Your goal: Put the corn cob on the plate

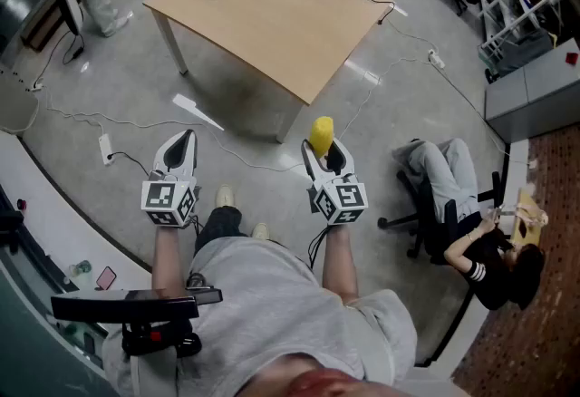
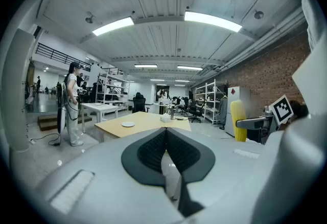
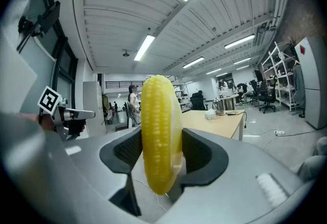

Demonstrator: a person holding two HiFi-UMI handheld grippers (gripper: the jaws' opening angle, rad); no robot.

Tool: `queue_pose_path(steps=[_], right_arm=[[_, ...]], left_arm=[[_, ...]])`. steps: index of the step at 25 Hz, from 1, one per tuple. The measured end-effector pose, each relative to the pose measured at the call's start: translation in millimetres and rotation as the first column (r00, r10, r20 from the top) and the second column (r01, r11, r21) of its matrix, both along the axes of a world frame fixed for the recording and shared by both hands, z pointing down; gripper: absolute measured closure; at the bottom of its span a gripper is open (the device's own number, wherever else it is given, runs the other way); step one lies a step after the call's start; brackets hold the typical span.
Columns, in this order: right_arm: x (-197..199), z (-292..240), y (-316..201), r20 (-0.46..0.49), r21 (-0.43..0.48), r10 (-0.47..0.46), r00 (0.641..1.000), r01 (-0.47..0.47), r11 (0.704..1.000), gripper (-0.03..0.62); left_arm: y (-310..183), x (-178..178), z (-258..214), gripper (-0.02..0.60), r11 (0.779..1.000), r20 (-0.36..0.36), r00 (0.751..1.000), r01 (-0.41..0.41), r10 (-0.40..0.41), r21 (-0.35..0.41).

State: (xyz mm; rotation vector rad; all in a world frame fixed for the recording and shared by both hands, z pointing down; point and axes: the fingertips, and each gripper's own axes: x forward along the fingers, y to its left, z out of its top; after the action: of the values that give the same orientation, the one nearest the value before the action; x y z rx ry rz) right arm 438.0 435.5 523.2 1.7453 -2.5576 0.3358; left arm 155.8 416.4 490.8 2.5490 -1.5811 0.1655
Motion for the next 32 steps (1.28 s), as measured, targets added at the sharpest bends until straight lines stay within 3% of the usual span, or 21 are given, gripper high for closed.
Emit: queue_pose_path(steps=[12, 23, 32], right_arm=[[-57, -23, -65, 0.009, 0.014, -0.031, 0.999, 0.031, 0.999, 0.355], [-145, -34, -119, 0.014, 0.026, -0.074, 0.997, 0.073, 0.997, 0.354], [-207, -18, -154, 0.001, -0.022, -0.134, 0.991, 0.134, 0.991, 0.353]], left_arm=[[-65, -52, -17, 0.561, 1.0, -0.012, 1.0, 0.007, -0.006, 0.014], [-104, -143, -24, 0.561, 0.998, -0.027, 0.999, 0.047, -0.046, 0.045], [-121, -205, -8, 0.561, 0.993, -0.049, 0.992, 0.115, -0.113, 0.027]])
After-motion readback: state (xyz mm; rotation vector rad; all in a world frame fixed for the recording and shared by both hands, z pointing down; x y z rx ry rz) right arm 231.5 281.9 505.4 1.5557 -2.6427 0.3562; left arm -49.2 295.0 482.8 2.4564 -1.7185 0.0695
